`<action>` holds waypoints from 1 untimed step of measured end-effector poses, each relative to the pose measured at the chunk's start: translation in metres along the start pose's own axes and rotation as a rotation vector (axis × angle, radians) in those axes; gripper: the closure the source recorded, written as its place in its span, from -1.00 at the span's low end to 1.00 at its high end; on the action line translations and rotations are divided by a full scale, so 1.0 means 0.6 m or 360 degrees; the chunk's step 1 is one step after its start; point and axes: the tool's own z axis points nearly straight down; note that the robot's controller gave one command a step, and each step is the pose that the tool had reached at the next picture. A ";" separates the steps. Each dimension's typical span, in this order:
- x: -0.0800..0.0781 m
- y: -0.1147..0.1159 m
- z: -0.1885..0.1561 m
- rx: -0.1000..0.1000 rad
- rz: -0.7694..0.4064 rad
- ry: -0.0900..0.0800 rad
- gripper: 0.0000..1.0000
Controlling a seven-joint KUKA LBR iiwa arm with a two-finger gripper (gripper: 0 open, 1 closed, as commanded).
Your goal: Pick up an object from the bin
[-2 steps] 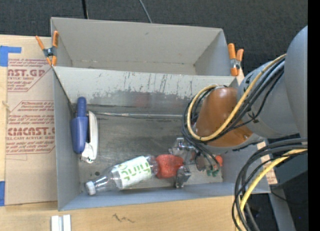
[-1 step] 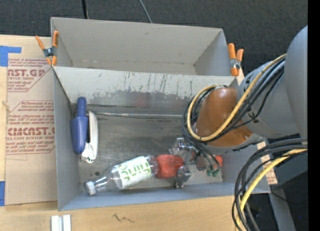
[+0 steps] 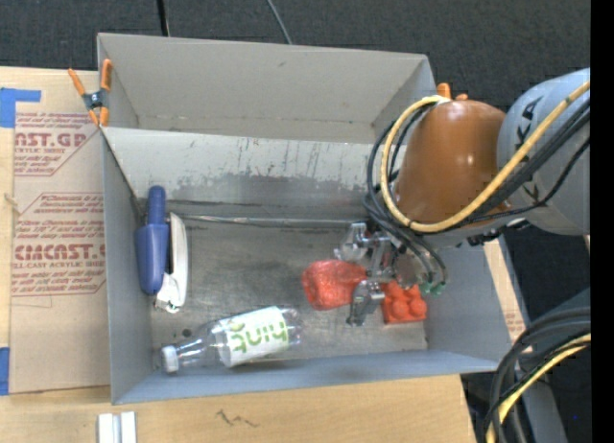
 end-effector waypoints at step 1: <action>0.000 0.000 0.000 0.0000 0.0000 0.0000 1.00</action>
Offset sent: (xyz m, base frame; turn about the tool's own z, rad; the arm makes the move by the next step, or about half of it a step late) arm 0.0006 0.0025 0.1422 -0.1582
